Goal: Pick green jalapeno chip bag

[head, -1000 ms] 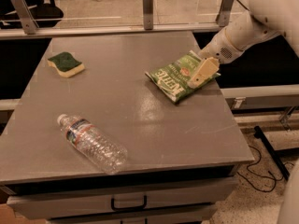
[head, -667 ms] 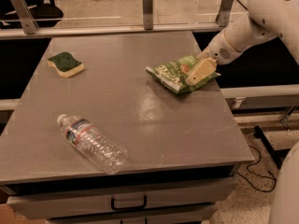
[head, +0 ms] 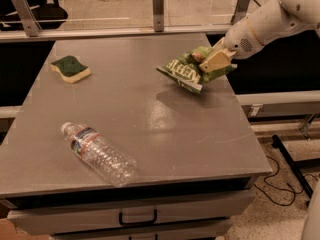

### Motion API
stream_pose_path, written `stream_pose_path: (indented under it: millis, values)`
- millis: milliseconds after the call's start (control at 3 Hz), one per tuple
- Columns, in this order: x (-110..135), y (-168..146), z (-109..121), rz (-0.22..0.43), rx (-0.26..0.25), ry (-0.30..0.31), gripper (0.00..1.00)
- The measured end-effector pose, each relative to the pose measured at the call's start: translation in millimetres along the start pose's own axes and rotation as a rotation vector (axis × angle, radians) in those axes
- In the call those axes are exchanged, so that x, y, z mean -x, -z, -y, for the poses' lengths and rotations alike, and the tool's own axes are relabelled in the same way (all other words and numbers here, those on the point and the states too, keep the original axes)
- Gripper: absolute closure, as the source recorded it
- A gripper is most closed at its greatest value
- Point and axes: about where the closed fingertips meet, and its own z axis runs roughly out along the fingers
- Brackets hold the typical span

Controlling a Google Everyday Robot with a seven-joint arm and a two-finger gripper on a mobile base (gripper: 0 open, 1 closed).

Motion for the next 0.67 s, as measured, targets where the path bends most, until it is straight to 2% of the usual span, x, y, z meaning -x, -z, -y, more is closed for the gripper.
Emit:
stream_pose_path:
  millis: [333,667]
  values:
    - [54,12,-33,0.108,0.071,0.089,1.00]
    - [112,13,-57,0.229,0.123,0.128,1.00]
